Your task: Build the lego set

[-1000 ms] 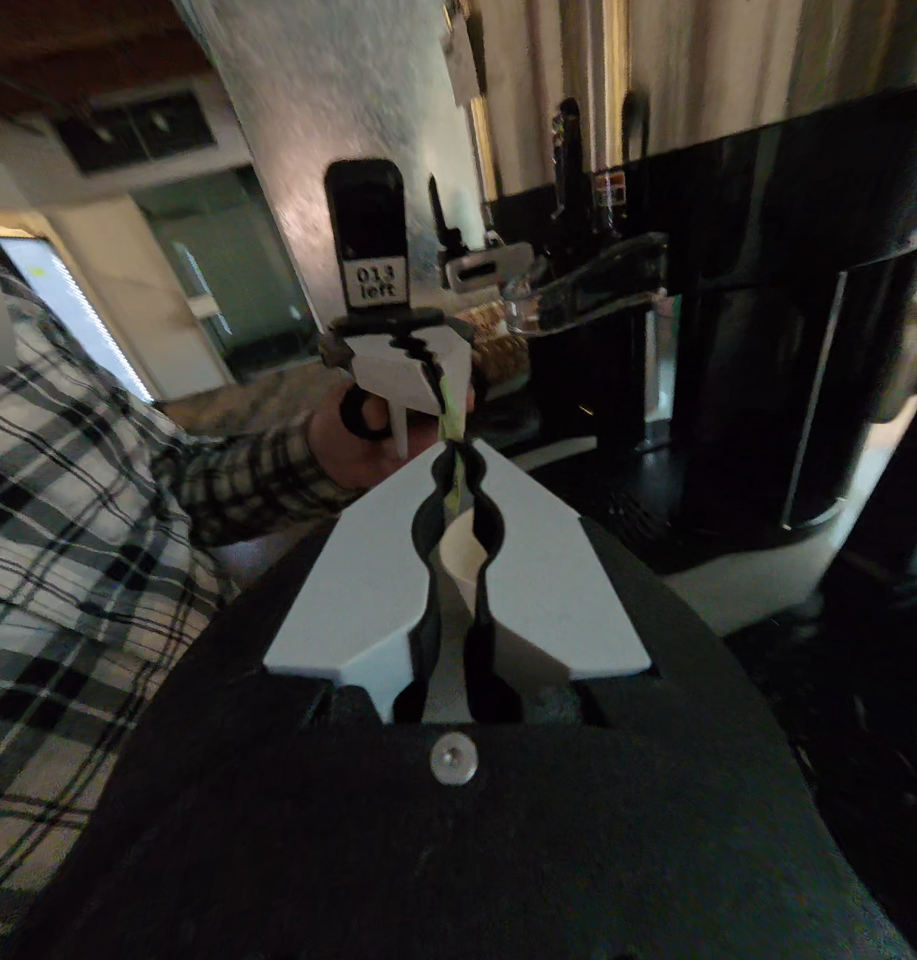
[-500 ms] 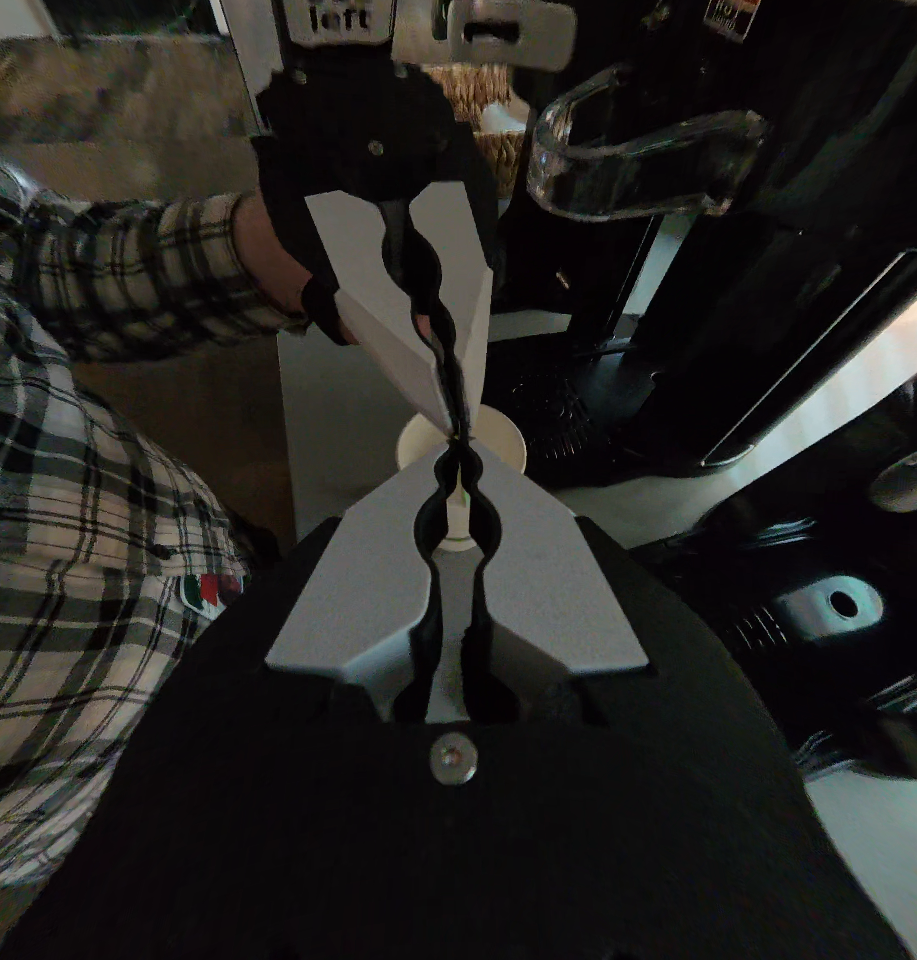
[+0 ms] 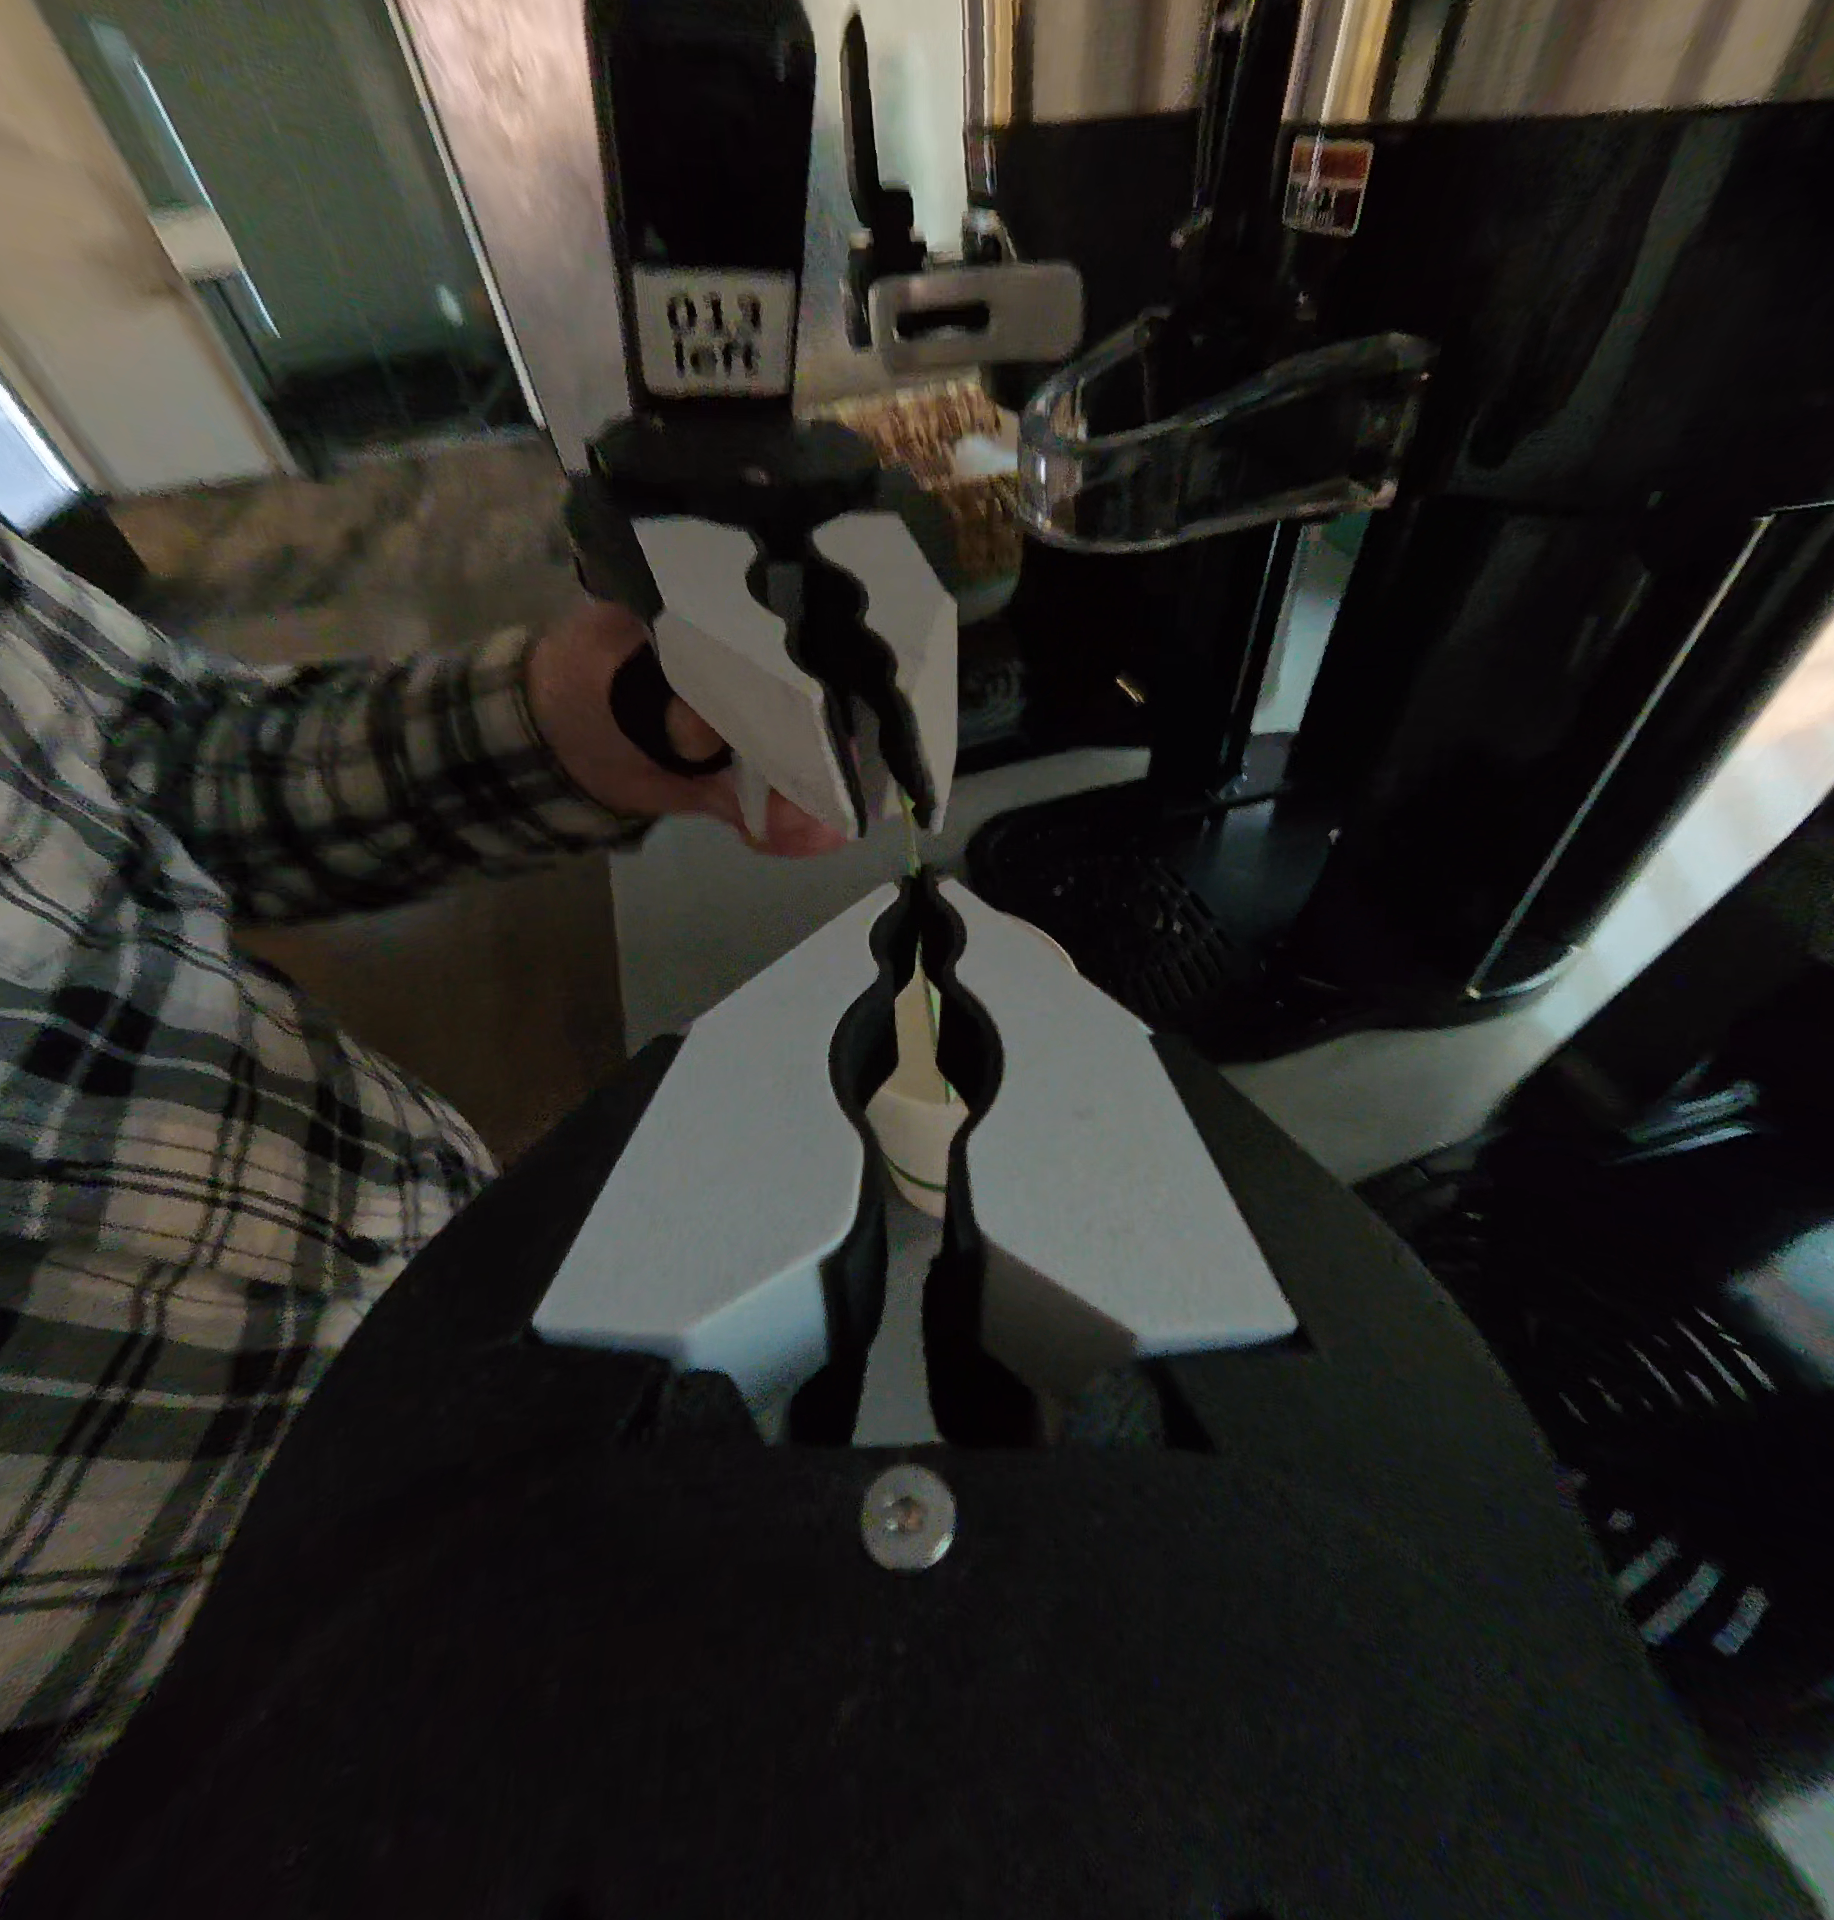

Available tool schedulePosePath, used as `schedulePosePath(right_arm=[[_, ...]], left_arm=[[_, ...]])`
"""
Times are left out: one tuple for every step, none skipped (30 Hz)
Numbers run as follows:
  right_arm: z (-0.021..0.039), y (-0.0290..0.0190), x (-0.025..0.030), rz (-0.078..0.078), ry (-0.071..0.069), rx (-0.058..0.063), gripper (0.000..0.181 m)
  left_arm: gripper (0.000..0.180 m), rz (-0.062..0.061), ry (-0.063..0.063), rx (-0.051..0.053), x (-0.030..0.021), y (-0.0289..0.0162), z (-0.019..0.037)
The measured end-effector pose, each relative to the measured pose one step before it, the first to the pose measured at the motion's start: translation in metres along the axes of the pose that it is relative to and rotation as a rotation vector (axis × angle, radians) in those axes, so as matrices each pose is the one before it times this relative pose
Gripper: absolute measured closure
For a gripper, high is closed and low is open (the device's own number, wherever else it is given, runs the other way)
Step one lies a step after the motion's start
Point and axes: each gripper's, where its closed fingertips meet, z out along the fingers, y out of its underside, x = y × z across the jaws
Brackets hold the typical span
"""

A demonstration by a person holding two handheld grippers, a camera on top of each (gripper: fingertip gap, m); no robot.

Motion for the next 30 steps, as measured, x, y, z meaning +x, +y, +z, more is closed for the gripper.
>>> schedulePosePath(right_arm=[[0.00110,0.00394,0.00113,-0.0314,0.0227,-0.0472,0.181],[0.00136,0.00350,0.00054,-0.0313,0.0191,-0.0448,0.181],[0.00124,0.00074,-0.00044,-0.0240,0.0105,-0.0258,0.181],[0.00113,-0.00042,-0.00125,-0.0220,0.0060,-0.0186,0.181],[0.00070,0.00024,0.00011,-0.0226,0.0148,-0.0207,0.181],[0.00076,0.00180,0.00170,-0.0254,0.0240,-0.0292,0.181],[0.00037,0.00000,-0.00003,-0.0145,0.0119,-0.0144,0.181],[0.00022,-0.00067,-0.00015,-0.0099,0.0117,-0.0078,0.181],[0.00029,-0.00066,0.00071,-0.0160,0.0201,-0.0069,0.181],[0.00061,-0.00032,0.00094,-0.0128,0.0234,-0.0082,0.181],[0.00060,-0.00022,0.00114,-0.0133,0.0250,-0.0059,0.181],[0.00042,-0.00039,0.00124,-0.0114,0.0243,-0.0023,0.181],[0.00025,-0.00082,0.00170,-0.0079,0.0248,0.0014,0.181],[0.00024,-0.00093,0.00182,-0.0054,0.0248,0.0018,0.181],[0.00053,-0.00108,0.00249,-0.0093,0.0314,0.0020,0.181],[0.00112,-0.00080,0.00327,-0.0174,0.0452,-0.0022,0.181],[0.00162,0.00041,0.00345,-0.0269,0.0551,-0.0116,0.181],[0.00157,0.00046,0.00299,-0.0242,0.0557,-0.0128,0.181],[0.00157,-0.00020,0.00206,-0.0158,0.0487,-0.0058,0.181],[0.00186,0.00083,0.00056,-0.0118,0.0335,-0.0052,0.181],[0.00173,0.00150,0.00005,-0.0079,0.0255,-0.0059,0.181],[0.00163,0.00049,-0.00169,-0.0077,0.0168,-0.0005,0.181],[0.00170,-0.00033,-0.00250,-0.0019,0.0110,0.0030,0.181],[0.00177,0.00104,-0.00070,0.0000,0.0139,-0.0013,0.181],[0.00122,0.00036,-0.00034,0.0079,0.0070,0.0059,0.181],[-0.00029,-0.00170,-0.00029,0.0052,0.0040,0.0165,0.181],[-0.00087,-0.00193,-0.00041,0.0055,0.0001,0.0171,0.181],[-0.00008,0.00030,-0.00023,0.0036,0.0007,0.0065,0.181],[0.00073,0.00096,-0.00064,0.0028,0.0003,0.0037,0.181],[0.00037,0.00066,-0.00050,0.0032,0.0029,0.0054,0.181]], left_arm=[[0.171,0.0206,-0.0075,-0.0245,-0.00014,0.00116,0.00048],[0.170,0.0266,-0.0092,-0.0296,0.00016,0.00150,0.00122],[0.170,0.0223,-0.0082,-0.0318,0.00032,0.00180,0.00175],[0.171,0.0194,-0.0116,-0.0310,-0.00028,0.00204,0.00190],[0.175,0.0135,-0.0112,-0.0327,-0.00067,0.00295,0.00183],[0.178,0.0049,-0.0179,-0.0134,-0.00204,0.00074,0.00029],[0.180,0.0024,-0.0071,-0.0044,-0.00084,0.00023,-0.00040],[0.180,-0.0047,0.0007,0.0037,0.00009,-0.00043,-0.00085],[0.180,-0.0068,-0.0023,0.0053,-0.00024,-0.00043,-0.00081],[0.180,-0.0042,-0.0087,0.0030,-0.00090,-0.00015,-0.00038],[0.180,-0.0046,-0.0102,0.0007,-0.00106,-0.00009,-0.00038],[0.180,-0.0067,-0.0098,0.0011,-0.00108,-0.00035,-0.00037],[0.180,-0.0102,-0.0101,0.0064,-0.00126,-0.00107,-0.00013],[0.180,-0.0124,-0.0098,0.0092,-0.00136,-0.00127,0.00003],[0.180,-0.0151,-0.0112,0.0121,-0.00199,-0.00153,-0.00014],[0.180,-0.0248,-0.0148,0.0136,-0.00303,-0.00147,0.00011],[0.180,-0.0308,-0.0140,0.0097,-0.00327,-0.00042,0.00066],[0.180,-0.0310,-0.0117,0.0118,-0.00282,-0.00057,0.00064],[0.180,-0.0296,-0.0108,0.0120,-0.00241,-0.00079,-0.00009],[0.180,-0.0230,-0.0143,-0.0008,-0.00271,0.00078,-0.00021],[0.180,-0.0103,-0.0247,-0.0023,-0.00356,0.00162,0.00036],[0.180,-0.0054,-0.0416,-0.0020,-0.00632,0.00210,0.00023],[0.180,-0.0082,-0.0269,0.0001,-0.00543,0.00176,-0.00053],[0.180,-0.0200,0.0066,0.0084,-0.00119,0.00019,-0.00079],[0.180,-0.0220,0.0065,0.0061,-0.00034,-0.00002,-0.00060],[0.180,-0.0060,-0.0114,0.0027,-0.00186,0.00021,-0.00089],[0.180,-0.0013,-0.0170,-0.0006,-0.00277,0.00018,-0.00112],[0.180,-0.0050,-0.0038,0.0010,-0.00170,-0.00021,-0.00088],[0.180,-0.0086,0.0070,0.0043,0.00003,-0.00040,-0.00007],[0.180,-0.0042,-0.0046,-0.0007,-0.00072,0.00054,0.00043]])
